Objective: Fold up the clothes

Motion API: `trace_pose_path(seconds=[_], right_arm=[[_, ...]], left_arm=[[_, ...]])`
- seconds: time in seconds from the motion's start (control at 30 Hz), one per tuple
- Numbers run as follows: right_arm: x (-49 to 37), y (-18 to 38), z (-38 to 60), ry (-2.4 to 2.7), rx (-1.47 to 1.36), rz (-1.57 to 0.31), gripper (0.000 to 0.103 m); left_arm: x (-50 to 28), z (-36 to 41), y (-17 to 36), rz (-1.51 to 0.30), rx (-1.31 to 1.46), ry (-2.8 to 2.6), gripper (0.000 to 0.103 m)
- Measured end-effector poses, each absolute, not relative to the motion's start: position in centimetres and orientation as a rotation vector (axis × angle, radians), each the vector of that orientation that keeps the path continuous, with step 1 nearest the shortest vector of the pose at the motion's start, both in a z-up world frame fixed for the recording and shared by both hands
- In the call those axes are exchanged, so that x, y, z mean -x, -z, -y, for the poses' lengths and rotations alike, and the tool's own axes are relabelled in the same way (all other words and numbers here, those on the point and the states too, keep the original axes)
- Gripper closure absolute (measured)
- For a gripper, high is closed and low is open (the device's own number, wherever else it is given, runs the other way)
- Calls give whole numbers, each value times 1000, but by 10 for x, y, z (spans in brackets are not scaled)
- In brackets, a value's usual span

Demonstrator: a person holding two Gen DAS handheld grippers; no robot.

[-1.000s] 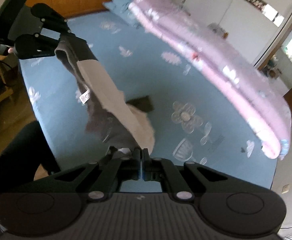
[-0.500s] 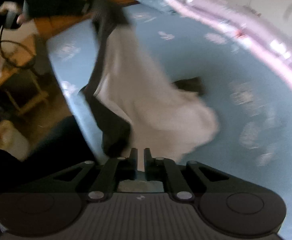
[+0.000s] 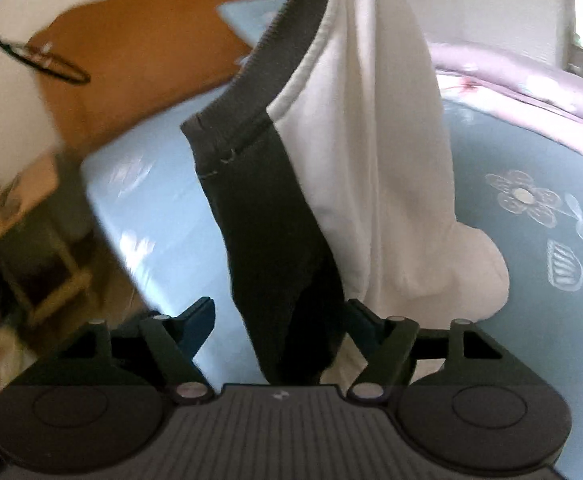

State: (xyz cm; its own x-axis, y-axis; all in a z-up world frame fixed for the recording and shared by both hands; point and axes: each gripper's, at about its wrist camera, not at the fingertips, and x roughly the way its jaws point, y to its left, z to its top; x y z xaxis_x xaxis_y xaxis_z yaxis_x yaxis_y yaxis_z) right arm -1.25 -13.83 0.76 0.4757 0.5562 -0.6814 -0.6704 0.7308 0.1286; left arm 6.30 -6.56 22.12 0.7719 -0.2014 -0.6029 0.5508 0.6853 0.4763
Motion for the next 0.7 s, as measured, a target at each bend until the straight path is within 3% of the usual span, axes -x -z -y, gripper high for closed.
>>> trace_pose_path(seconds=[0.17,0.37,0.43,0.47,0.7], right_arm=[[28,1,125,-597,136,-671,16],[17,11,105,-478,214,-533,18],[5,11,108,-490,177,-590,54],[-1,11,111,-506,177,-621,94],[-16,-12,147,-703,331,-771,98]], left_arm=[[-68,87,-227,-530,-707,463,103],[-64,102,-230,-515,-722,489,103],[-63,101,-229,-510,-736,488,103],[-63,99,-227,-514,-743,484,103],[-67,62,-204,-577,-780,438,103]])
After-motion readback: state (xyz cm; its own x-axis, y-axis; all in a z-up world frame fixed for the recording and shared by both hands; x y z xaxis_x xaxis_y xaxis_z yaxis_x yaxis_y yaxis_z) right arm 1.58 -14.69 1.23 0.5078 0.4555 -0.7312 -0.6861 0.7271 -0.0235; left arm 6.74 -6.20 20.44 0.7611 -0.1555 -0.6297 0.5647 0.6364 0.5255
